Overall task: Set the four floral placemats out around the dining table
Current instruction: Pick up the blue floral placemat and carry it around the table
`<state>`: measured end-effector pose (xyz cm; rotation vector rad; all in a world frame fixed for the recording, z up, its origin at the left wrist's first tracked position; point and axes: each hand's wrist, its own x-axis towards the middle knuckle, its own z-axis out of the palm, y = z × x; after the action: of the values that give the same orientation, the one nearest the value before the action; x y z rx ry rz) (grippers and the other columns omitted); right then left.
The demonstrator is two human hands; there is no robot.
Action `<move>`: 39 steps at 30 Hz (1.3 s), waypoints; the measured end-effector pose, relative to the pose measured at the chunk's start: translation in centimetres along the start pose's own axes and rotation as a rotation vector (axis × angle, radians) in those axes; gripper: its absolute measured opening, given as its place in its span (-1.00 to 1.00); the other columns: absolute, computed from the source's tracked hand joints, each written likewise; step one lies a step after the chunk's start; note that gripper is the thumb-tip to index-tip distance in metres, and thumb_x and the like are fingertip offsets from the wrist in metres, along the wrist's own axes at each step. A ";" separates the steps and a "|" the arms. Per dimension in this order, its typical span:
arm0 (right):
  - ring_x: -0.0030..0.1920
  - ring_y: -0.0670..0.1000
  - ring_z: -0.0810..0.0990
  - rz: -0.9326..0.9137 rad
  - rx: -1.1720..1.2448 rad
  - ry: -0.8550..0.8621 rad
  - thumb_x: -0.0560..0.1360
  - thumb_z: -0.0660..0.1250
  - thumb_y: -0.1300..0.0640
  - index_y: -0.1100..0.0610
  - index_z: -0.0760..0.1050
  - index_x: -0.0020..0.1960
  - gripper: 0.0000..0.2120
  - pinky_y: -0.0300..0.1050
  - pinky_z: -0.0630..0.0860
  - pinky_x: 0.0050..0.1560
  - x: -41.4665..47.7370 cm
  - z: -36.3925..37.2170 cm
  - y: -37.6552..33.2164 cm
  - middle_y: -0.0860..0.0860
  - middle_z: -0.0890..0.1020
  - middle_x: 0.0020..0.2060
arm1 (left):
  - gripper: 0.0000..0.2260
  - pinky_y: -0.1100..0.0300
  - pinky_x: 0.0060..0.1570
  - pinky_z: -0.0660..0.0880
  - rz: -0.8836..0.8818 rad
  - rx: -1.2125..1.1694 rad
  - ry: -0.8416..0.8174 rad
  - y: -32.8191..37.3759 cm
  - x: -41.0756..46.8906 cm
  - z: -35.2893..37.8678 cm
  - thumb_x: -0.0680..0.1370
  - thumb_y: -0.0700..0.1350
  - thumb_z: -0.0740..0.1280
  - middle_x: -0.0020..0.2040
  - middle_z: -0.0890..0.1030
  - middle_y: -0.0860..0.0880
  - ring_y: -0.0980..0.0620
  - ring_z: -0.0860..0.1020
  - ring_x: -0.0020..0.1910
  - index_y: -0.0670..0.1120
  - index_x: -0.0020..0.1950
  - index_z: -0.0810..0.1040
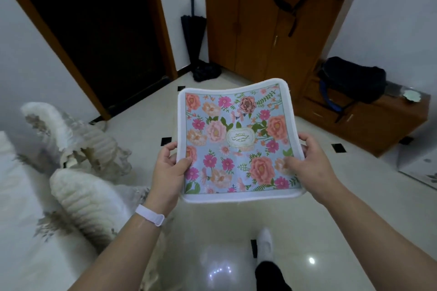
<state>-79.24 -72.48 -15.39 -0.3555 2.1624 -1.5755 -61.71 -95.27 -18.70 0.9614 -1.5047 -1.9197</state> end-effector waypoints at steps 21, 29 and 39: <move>-0.18 -0.01 0.70 -0.178 0.012 -0.666 0.47 0.37 0.37 -0.11 0.37 0.12 -0.56 -0.11 0.65 -0.27 28.6 16.0 -11.6 0.00 0.64 -0.07 | -0.77 -0.05 -0.17 0.64 0.113 -0.016 0.689 8.5 15.1 -2.8 0.56 -0.35 0.30 0.02 0.69 -0.19 -0.17 0.68 -0.12 -0.04 0.07 0.45; -0.13 0.01 0.71 -0.217 -0.065 -0.903 0.48 0.36 0.36 -0.20 0.37 0.03 -0.54 0.05 0.68 -0.14 30.9 30.0 -14.1 -0.02 0.65 -0.04 | -0.79 0.02 -0.28 0.64 0.112 -0.087 0.925 7.9 16.8 -11.7 0.58 -0.32 0.29 0.00 0.68 -0.14 -0.15 0.69 -0.13 -0.06 0.11 0.43; -0.14 0.00 0.69 -0.270 -0.198 -1.014 0.51 0.32 0.36 -0.08 0.36 0.14 -0.61 -0.12 0.62 -0.32 33.4 47.5 -20.2 -0.04 0.63 -0.05 | -0.79 0.02 -0.26 0.65 0.102 -0.206 1.055 10.0 23.3 -23.9 0.57 -0.28 0.31 0.05 0.66 -0.21 -0.17 0.69 -0.12 -0.13 0.17 0.41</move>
<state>-86.08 -133.64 -14.94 -1.2361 1.4732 -0.9328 -57.57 -129.80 -17.30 1.4267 -0.6913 -1.1060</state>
